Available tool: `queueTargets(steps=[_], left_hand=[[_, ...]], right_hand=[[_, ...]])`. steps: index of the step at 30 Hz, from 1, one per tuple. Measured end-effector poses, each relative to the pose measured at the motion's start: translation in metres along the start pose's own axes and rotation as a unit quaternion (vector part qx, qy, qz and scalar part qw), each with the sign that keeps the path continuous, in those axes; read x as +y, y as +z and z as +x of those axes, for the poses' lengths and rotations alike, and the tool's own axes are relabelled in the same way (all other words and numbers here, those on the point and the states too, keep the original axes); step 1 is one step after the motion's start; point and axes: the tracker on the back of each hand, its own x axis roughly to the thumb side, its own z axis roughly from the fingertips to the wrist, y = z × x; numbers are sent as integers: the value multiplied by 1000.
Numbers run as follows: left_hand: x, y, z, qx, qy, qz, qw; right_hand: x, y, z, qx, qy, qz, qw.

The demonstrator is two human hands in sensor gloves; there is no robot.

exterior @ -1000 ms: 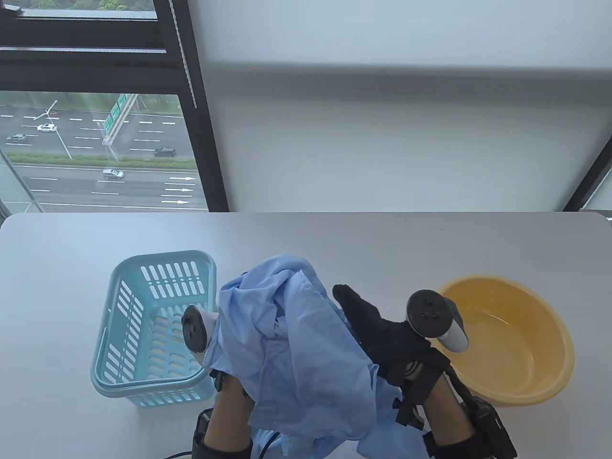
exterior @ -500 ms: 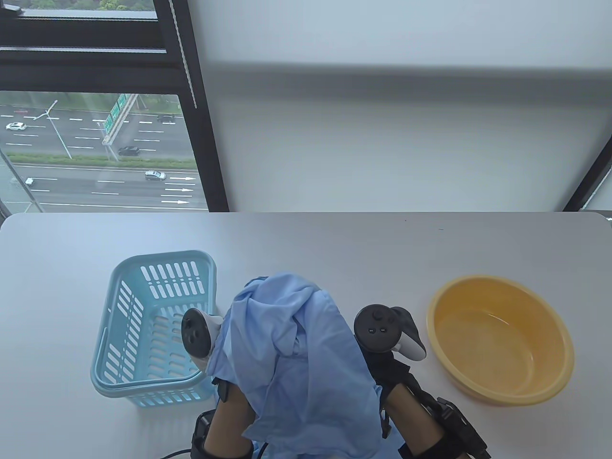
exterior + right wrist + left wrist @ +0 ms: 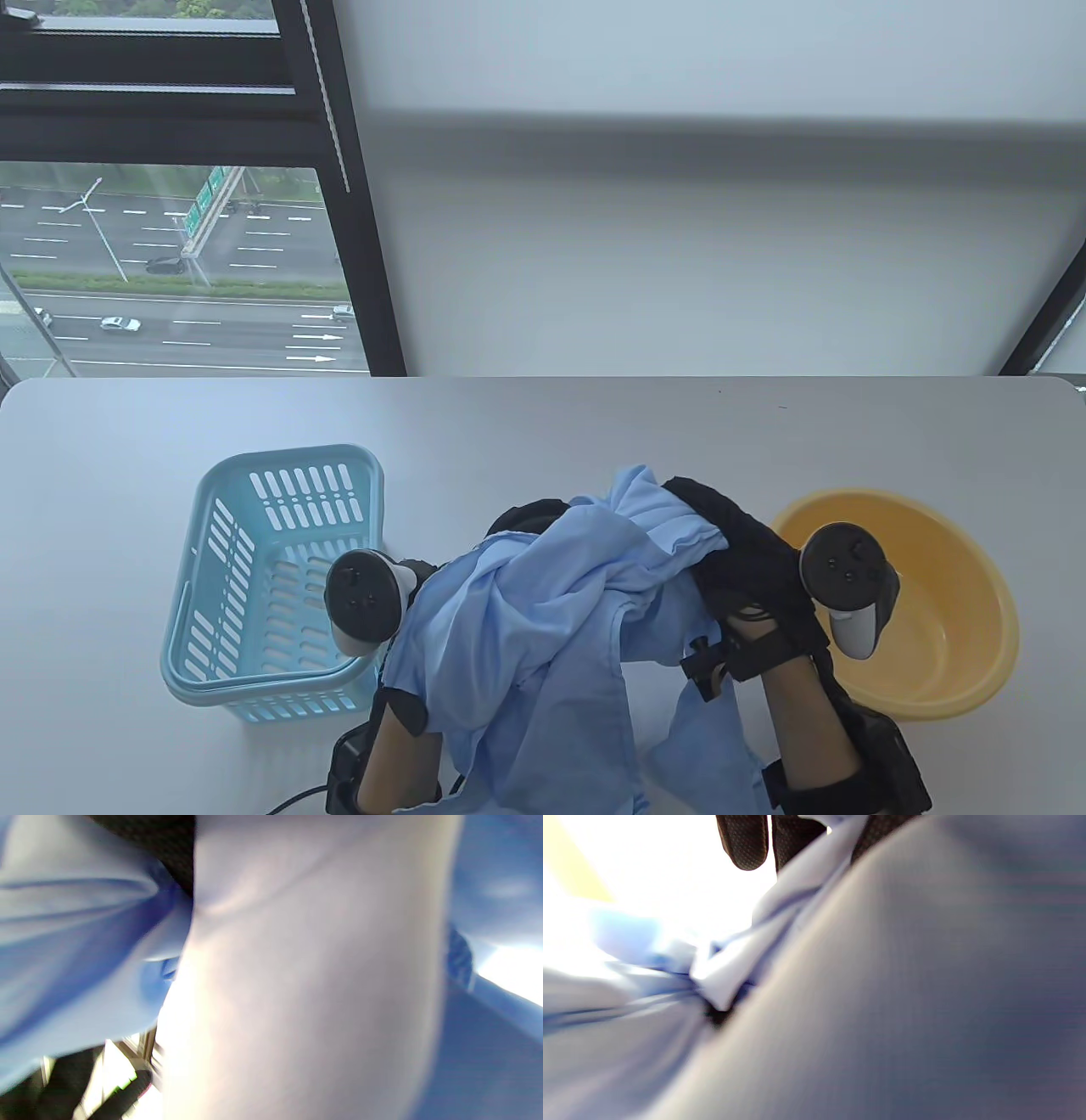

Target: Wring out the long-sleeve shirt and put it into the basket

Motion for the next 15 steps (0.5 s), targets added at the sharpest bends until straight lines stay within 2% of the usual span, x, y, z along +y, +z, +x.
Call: queueTargets(steps=[6,10,15], left_hand=[[11,6,-21,87,0,-8,996],[24,13,-24,102,-4,15,995],[37,21,-27,109,-3,47,993]], right_hand=[[-42,3,-2,3,3,-81,997],[-68,10,3,-6,58,-140,988],[-83,20,18,-32,123,-196,972]])
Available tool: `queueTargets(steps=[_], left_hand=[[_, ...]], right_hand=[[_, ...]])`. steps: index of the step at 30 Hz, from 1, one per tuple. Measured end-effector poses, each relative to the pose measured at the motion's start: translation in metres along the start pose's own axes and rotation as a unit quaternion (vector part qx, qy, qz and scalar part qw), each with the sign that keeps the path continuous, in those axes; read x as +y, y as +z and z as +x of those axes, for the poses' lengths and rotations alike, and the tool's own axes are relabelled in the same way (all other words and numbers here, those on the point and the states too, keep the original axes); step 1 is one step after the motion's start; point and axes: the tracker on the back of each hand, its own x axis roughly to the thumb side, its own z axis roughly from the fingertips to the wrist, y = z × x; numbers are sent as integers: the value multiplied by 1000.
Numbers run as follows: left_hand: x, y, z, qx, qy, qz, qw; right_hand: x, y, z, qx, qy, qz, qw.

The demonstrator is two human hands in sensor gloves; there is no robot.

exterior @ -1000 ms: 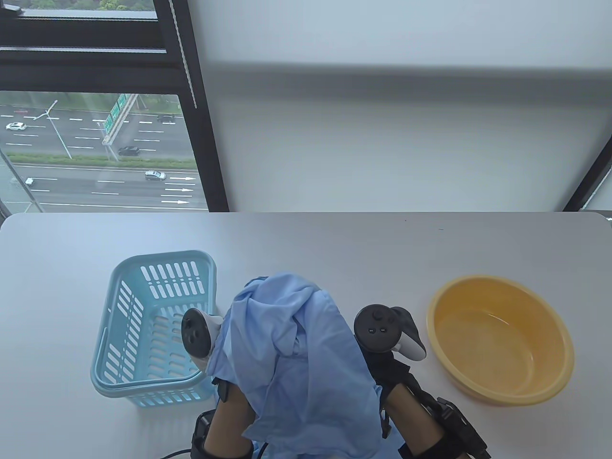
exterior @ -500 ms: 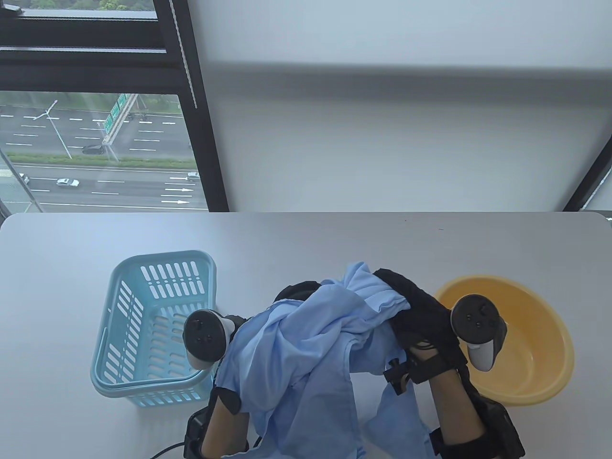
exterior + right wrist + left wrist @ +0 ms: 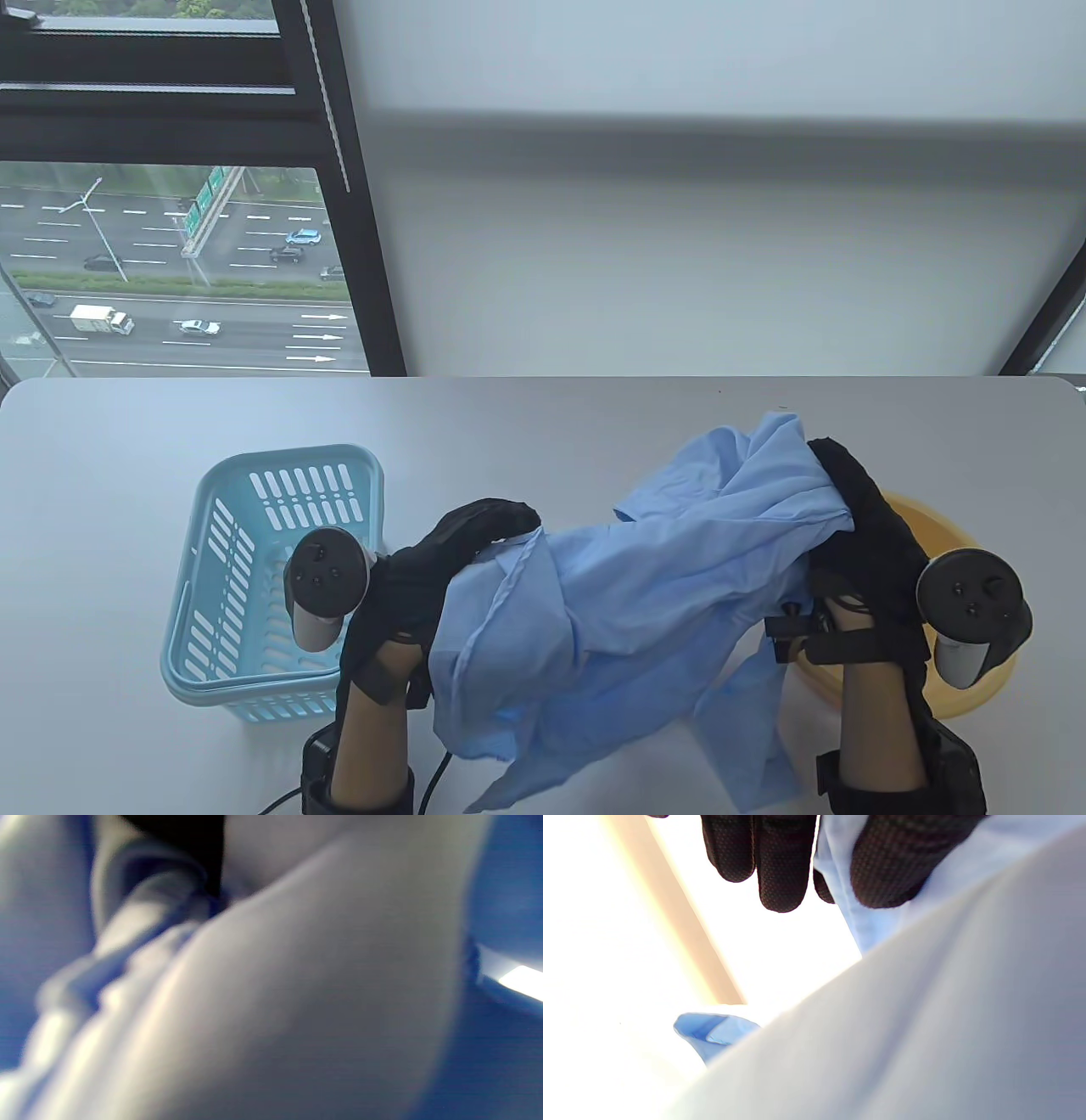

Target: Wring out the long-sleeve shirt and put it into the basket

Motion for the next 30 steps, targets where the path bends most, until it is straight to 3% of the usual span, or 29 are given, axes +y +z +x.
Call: queueTargets(steps=[10,15,19,23,28,30], left_hand=[[26,15,-4,5,35,62,997],[18,13,10,-23,43,63,997],[-18,0,31,-45,-5,4,999],[-70,-15,42,-52,-76,-77,993],[-120,-27,29,-39,-69,-158,984],[-125,-28,22,-44,-35,-149,987]], right_hand=[[-45,3,2,-1,-11,-75,997],[-44,9,21,-34,54,-87,994],[-23,19,50,-86,134,-69,985],[0,31,76,-138,129,-35,981],[29,46,100,-184,11,74,980],[40,50,106,-196,-53,132,970]])
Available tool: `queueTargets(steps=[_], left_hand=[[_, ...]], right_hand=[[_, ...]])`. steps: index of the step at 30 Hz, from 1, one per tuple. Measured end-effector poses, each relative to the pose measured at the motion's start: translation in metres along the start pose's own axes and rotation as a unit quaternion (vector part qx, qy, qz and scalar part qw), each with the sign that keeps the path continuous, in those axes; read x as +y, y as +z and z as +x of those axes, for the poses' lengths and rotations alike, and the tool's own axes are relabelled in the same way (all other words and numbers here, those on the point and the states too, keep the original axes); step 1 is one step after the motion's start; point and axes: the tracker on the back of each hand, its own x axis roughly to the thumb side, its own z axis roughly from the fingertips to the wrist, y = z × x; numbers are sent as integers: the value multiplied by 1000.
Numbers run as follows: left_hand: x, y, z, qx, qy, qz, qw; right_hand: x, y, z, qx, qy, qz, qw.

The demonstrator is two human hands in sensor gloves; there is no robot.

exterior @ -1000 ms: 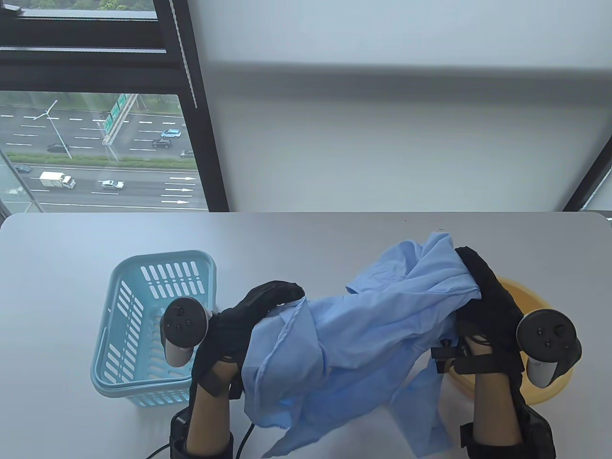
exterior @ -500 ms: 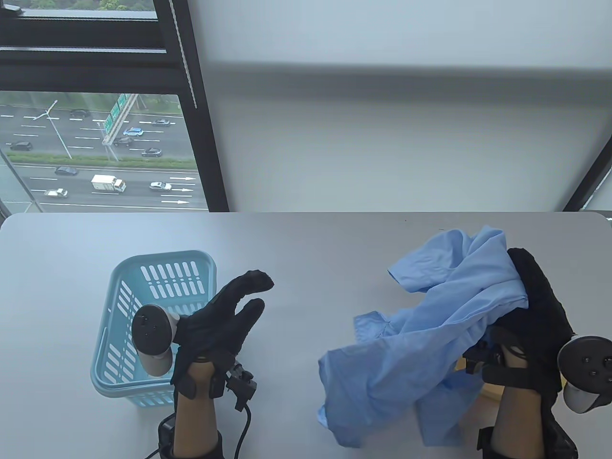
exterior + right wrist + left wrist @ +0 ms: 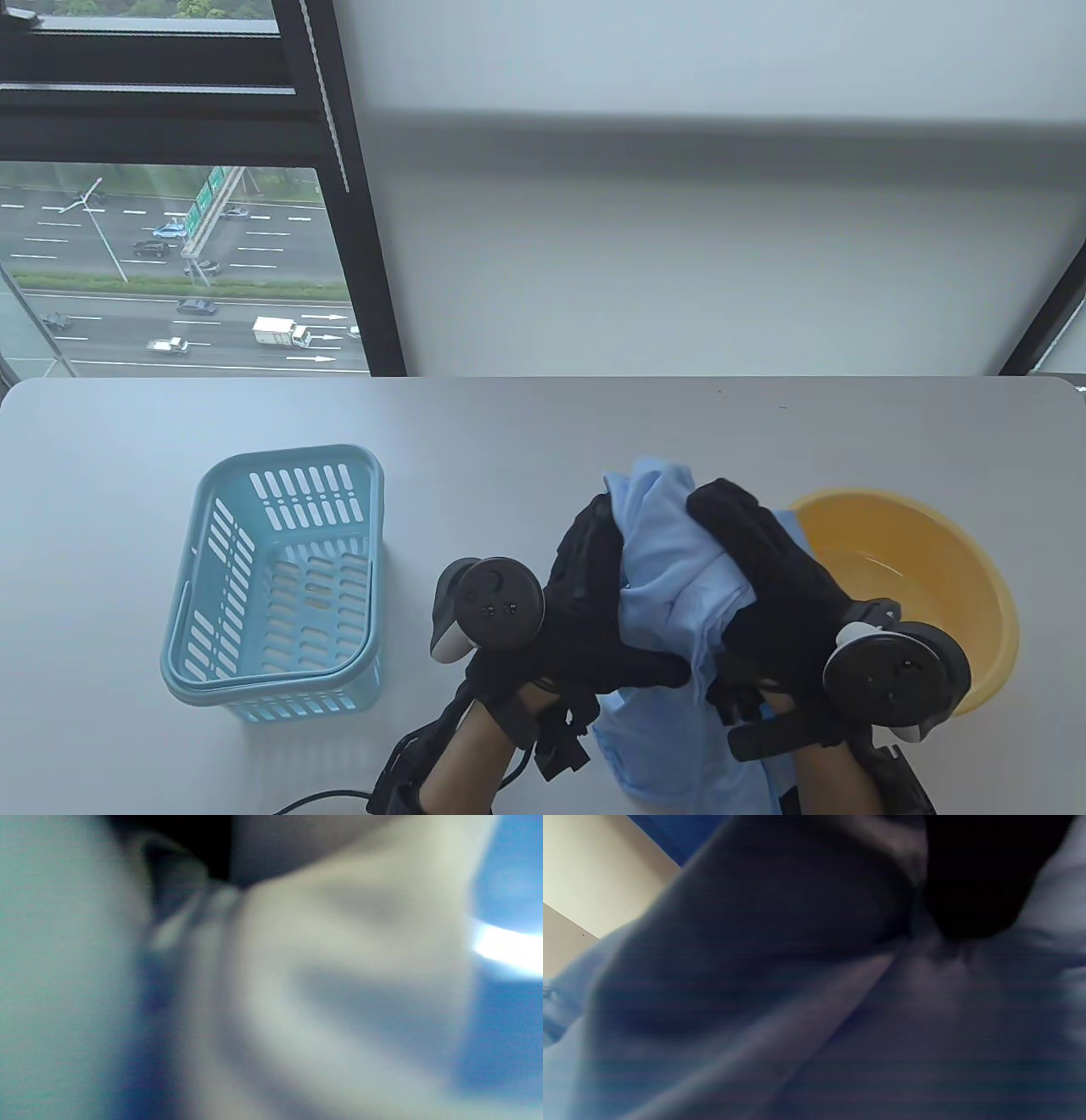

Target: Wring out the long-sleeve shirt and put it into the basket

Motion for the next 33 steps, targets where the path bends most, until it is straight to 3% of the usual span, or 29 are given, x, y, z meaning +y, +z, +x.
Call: queueTargets(steps=[4,7,10,14,18,21,23,28,30,33], left_hand=[[2,1,-1,-31,-19,41,999],[4,5,1,-45,-22,128,991],[6,8,1,-58,-28,180,982],[13,14,2,-64,-45,238,968],[24,21,3,-60,-59,277,957],[35,27,4,-54,-74,298,950],[39,30,7,-55,-90,303,947],[48,37,15,-59,-119,326,936],[56,43,16,-55,-97,347,931],[69,53,21,-62,-87,373,922]], right_hand=[[14,-1,-1,-18,-89,41,995],[18,-2,-2,-20,-134,62,989],[18,-2,0,-29,-130,69,989],[12,-3,3,-56,-82,71,992],[4,-1,6,-72,19,59,995],[1,0,11,-76,135,52,986],[0,-1,12,-72,158,71,982],[-7,-5,-4,-48,75,124,988],[-14,-6,-18,-36,1,138,990],[-10,-7,-41,-14,-131,115,985]])
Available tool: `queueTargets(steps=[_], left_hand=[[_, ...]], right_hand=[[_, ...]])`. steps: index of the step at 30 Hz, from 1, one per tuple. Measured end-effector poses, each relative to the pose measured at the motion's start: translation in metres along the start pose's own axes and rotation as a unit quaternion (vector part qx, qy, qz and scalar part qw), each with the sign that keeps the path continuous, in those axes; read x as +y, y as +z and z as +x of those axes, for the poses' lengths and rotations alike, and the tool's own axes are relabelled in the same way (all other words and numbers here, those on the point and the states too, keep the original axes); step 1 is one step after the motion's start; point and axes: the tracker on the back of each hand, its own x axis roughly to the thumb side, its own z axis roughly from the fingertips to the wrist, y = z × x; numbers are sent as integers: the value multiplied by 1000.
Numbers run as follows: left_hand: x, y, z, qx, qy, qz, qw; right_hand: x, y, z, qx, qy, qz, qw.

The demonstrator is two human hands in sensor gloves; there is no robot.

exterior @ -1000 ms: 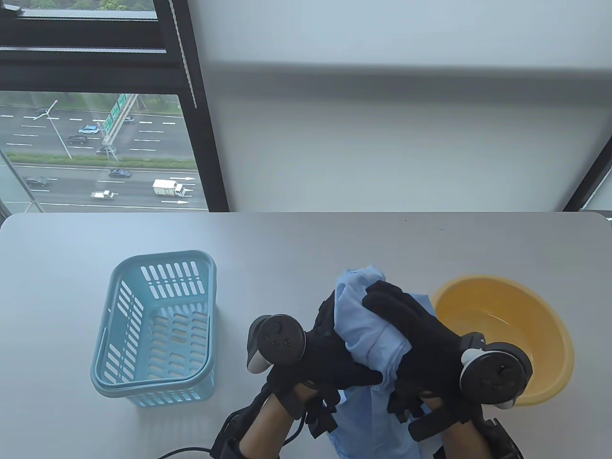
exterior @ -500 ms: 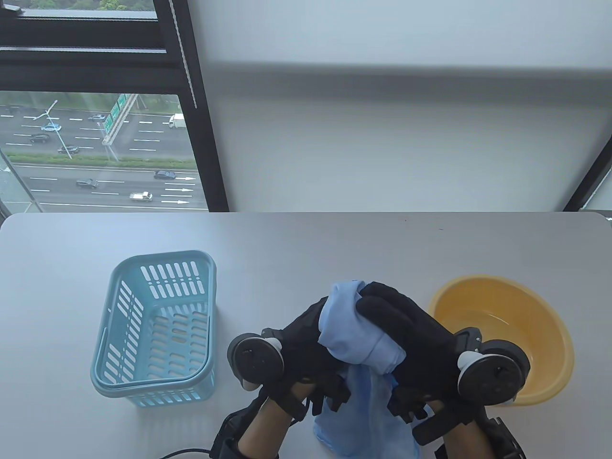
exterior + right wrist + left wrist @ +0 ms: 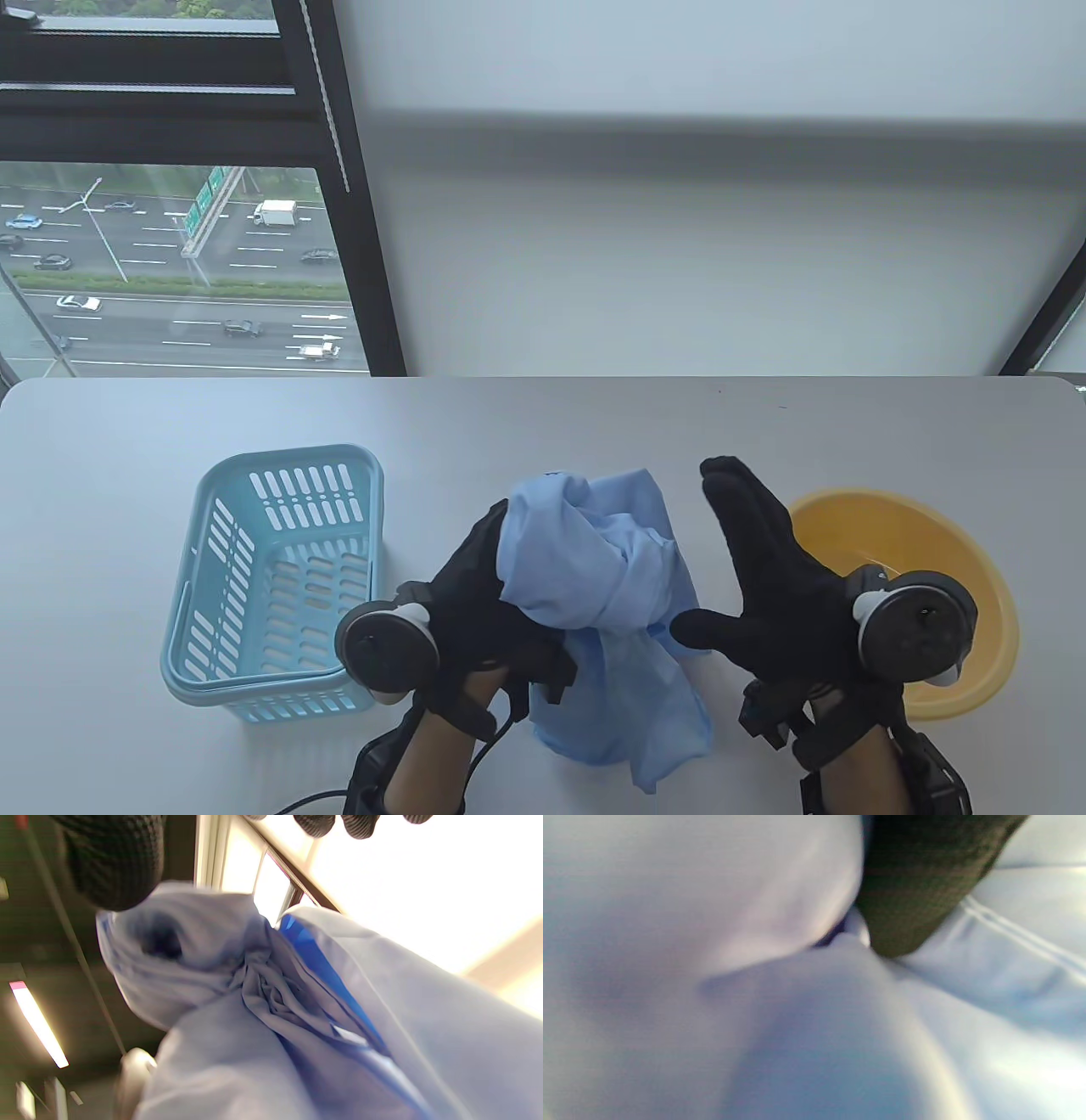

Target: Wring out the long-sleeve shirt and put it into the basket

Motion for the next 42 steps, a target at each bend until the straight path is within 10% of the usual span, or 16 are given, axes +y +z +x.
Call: queueTargets(steps=[10,22,42], left_hand=[[5,-1,7,-7,72,-4,997],[-20,-9,10,-13,241,-180,954],[-5,-8,23,-31,66,-190,979]], right_hand=[[92,-21,-45,89,-106,247,959],[124,-19,-74,108,-208,315,920],[69,-17,-83,117,-155,156,969]])
